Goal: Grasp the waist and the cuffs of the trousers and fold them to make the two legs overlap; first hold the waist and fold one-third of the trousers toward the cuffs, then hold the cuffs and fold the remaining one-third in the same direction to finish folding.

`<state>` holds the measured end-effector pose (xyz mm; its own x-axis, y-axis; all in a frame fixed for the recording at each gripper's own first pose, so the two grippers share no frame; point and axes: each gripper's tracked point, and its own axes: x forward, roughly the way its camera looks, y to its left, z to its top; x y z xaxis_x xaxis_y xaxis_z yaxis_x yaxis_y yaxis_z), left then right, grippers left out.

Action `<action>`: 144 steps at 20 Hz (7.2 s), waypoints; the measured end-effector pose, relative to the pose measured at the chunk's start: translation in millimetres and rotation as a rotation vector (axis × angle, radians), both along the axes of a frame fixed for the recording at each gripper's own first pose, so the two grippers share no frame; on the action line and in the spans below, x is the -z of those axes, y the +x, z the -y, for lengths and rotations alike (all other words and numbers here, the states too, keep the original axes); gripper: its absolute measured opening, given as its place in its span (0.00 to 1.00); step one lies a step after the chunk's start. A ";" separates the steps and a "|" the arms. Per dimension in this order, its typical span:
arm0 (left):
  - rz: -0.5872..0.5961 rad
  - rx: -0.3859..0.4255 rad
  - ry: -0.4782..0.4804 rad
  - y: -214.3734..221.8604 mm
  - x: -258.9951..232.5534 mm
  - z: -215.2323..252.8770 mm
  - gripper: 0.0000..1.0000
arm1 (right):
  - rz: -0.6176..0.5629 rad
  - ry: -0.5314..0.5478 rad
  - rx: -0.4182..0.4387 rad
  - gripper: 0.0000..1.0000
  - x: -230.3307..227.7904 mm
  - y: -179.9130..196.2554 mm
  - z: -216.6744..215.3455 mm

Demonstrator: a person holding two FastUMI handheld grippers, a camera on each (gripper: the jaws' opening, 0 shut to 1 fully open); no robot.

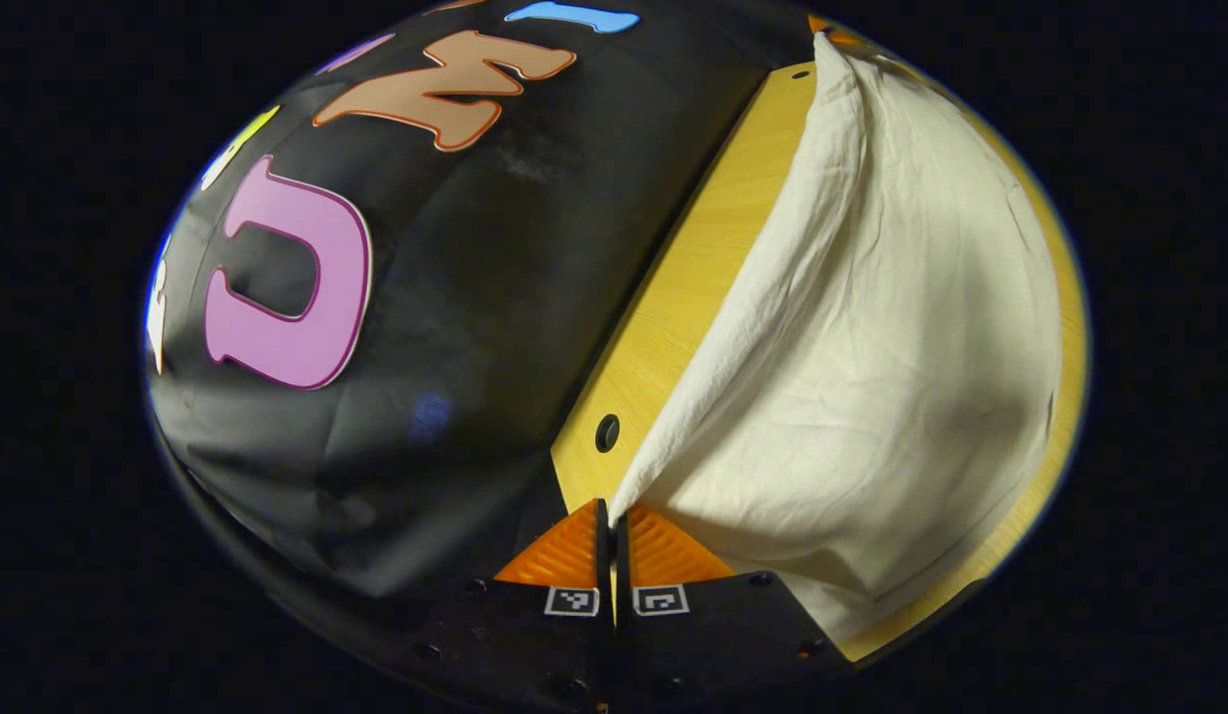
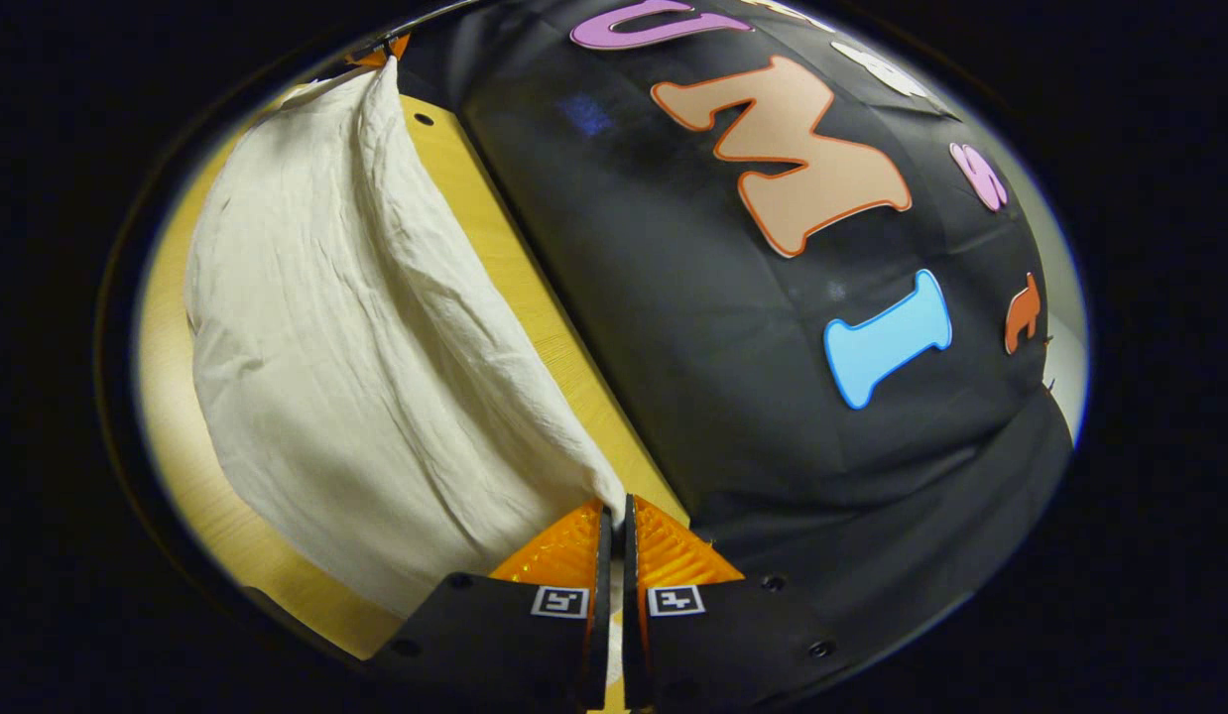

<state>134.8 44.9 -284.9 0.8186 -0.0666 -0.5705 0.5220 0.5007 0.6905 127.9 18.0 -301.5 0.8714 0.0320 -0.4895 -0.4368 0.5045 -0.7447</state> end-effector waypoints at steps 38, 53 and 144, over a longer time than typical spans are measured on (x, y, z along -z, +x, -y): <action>0.135 -0.220 -0.721 -135.9 -154.0 186.2 0.95 | -0.378 1.147 0.868 0.92 91.3 -66.0 167.4; 0.156 -0.277 -0.712 -156.5 -159.4 181.8 0.95 | -0.431 1.112 0.810 0.12 98.2 -60.8 152.2; -0.241 -0.699 -0.985 -85.5 48.3 -71.0 0.00 | -0.546 1.114 0.505 0.96 -75.4 -86.6 -97.5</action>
